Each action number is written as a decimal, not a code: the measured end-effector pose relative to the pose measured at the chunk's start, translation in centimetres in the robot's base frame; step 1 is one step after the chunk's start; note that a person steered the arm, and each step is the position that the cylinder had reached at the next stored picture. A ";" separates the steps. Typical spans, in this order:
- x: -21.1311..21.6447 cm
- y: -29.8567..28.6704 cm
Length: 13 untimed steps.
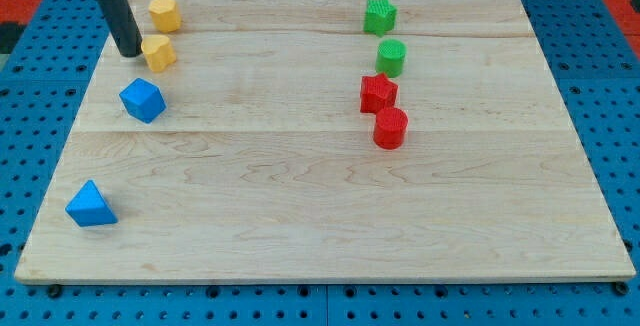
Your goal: Push green circle above the red star
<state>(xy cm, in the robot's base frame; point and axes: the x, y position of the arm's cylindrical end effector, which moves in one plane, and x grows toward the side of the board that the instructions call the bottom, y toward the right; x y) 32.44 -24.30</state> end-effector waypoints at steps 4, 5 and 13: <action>13.5 -3.2; 18.3 0.8; 22.4 33.2</action>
<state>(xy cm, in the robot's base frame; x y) 54.85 8.86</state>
